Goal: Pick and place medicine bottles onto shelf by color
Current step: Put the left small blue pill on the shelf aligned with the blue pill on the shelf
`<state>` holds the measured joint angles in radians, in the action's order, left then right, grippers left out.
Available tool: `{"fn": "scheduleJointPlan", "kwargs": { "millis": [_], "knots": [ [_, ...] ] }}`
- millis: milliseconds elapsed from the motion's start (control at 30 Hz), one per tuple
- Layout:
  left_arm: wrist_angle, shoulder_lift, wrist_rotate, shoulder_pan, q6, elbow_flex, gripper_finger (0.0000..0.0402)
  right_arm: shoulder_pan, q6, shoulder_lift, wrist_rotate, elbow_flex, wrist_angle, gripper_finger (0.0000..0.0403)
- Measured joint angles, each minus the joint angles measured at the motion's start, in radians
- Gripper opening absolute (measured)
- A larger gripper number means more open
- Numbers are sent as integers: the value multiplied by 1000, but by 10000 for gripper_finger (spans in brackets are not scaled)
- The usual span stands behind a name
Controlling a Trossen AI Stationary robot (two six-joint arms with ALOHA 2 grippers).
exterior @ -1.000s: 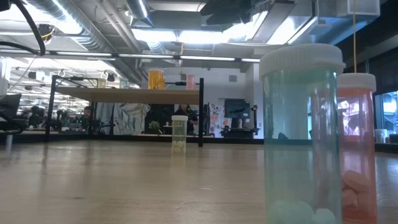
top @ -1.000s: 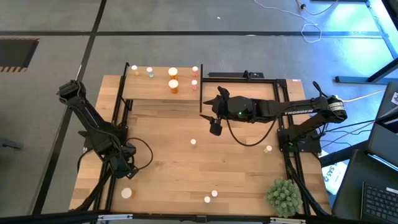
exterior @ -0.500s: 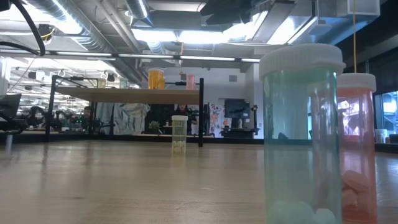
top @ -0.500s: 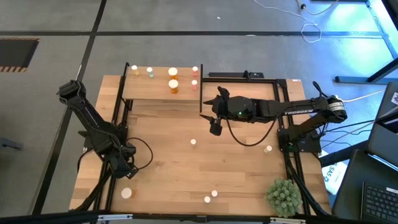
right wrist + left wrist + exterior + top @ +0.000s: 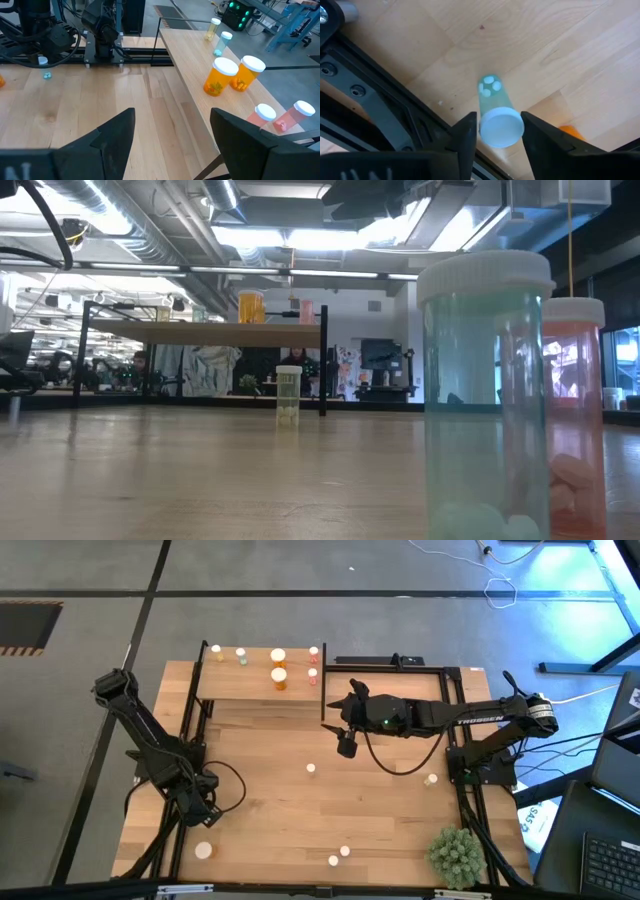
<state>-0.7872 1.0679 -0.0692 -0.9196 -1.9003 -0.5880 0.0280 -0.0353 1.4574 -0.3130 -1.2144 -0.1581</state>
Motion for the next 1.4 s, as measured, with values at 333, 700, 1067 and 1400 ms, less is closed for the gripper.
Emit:
{"fn": "scheduleJointPlan", "kwargs": {
  "millis": [333,700,1067,1400],
  "knots": [
    [5,-1,4,1,0,-1,115,0,0,0,0,0,0,261],
    [32,-38,-21,52,48,-62,115,0,0,0,-1,0,0,261],
    [-314,-89,-21,250,271,-345,115,0,0,0,-1,0,0,261],
    [-534,-89,62,543,634,-619,115,0,1,0,-1,0,2,261]
  ]
}}
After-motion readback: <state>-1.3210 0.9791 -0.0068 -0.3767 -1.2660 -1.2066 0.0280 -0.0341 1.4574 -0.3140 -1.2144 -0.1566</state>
